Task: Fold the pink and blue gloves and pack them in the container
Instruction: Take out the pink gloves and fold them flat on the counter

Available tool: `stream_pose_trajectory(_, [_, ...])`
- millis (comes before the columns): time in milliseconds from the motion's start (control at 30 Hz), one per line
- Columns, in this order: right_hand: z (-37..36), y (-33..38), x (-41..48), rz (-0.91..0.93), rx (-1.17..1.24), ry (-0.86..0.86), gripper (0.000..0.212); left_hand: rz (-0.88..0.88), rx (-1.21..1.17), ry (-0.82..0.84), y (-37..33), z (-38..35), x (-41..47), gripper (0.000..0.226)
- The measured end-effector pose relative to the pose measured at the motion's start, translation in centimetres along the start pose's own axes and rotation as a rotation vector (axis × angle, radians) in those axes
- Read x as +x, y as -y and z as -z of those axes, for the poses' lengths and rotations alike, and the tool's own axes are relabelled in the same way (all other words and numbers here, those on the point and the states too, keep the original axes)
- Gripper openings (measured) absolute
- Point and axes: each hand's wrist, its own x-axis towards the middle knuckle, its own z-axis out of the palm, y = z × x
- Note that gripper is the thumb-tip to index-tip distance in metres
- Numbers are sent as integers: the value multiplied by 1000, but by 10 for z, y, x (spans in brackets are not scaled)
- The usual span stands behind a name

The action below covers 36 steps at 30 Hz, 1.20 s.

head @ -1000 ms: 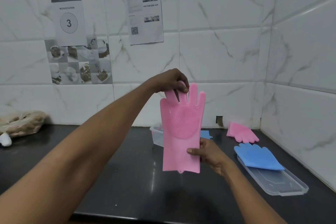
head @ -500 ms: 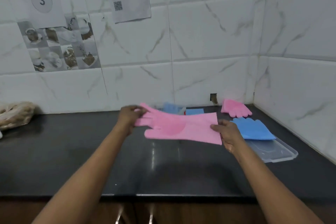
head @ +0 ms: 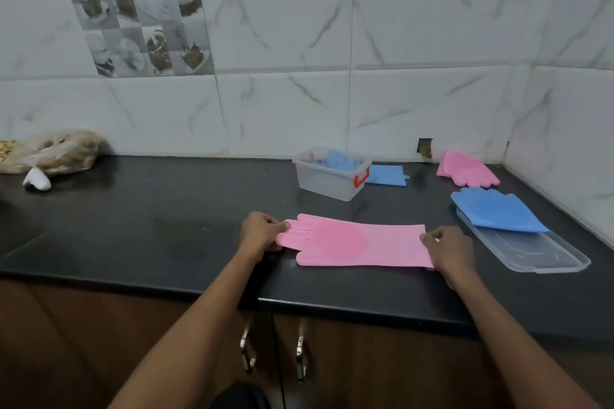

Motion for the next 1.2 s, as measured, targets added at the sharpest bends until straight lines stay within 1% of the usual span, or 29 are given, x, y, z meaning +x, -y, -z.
stream_pose_trajectory(100, [1,5,-7,17,-33,11,19,-62,119,-91,1,-1,-2,22])
stream_pose_trajectory(200, [7,4,-9,-28,-27,-4,20,-115,273,-65,-3,-4,-5,23])
stream_pose_trajectory(300, [14,4,-9,-46,-12,-7,18,-165,341,-42,-5,-8,-10,22])
stream_pose_trajectory(333, [15,5,-10,-41,-41,-5,18,-155,357,-43,-6,-8,-11,23])
stream_pose_trajectory(367, [15,6,-13,-24,-124,-16,18,-140,405,-66,-7,-6,-11,24])
stream_pose_trajectory(433, [15,8,-17,70,-365,-134,20,-172,587,-224,-13,-3,-8,25])
stream_pose_trajectory(467, [14,9,-18,166,-435,-209,24,-252,640,-303,-19,-3,-7,25])
stream_pose_trajectory(500, [11,10,-17,289,-463,-245,31,-381,638,-316,-25,-7,-9,27])
stream_pose_trajectory(533, [8,12,-16,408,-472,-204,40,-540,610,-235,-32,-14,-12,29])
stream_pose_trajectory(567, [4,14,-15,504,-473,-99,51,-680,582,-79,-36,-23,-16,31])
stream_pose_trajectory(600, [-2,15,-15,563,-471,37,60,-754,592,119,-37,-36,-21,34])
stream_pose_trajectory(633, [-8,16,-16,581,-479,174,67,-753,680,296,-33,-48,-28,43])
stream_pose_trajectory(667, [-14,15,-17,571,-513,290,72,-735,818,411,-26,-58,-30,54])
stream_pose_trajectory(700, [-20,12,-18,549,-573,375,77,-720,941,458,-18,-63,-30,62])
stream_pose_trajectory(733, [-26,8,-19,531,-636,424,80,-714,1009,464,-7,-66,-27,68])
stream_pose_trajectory(767, [-32,3,-19,513,-677,443,82,-710,1028,442,2,-67,-22,75])
stream_pose_trajectory(833, [-34,0,-14,475,-681,458,88,-734,1001,389,10,-69,-12,87])
stream_pose_trajectory(867, [-36,0,-12,468,-672,471,91,-741,997,382,13,-68,-9,89])
stream_pose_trajectory(933, [-32,2,-8,461,-662,480,98,-749,1015,386,8,-72,-9,81])
stream_pose_trajectory(1000, [-27,5,-8,445,-664,505,95,-721,1032,393,1,-74,-14,73])
stream_pose_trajectory(1067, [-20,8,-8,433,-663,535,90,-706,1029,381,-9,-72,-23,72])
stream_pose_trajectory(1133, [-9,17,-5,425,-640,613,86,-760,1002,344,-18,-71,-36,76])
stream_pose_trajectory(1167, [0,22,0,416,-590,647,82,-809,966,291,-22,-71,-44,80])
stream_pose_trajectory(1200, [9,27,9,409,-510,660,75,-872,906,229,-26,-71,-54,78])
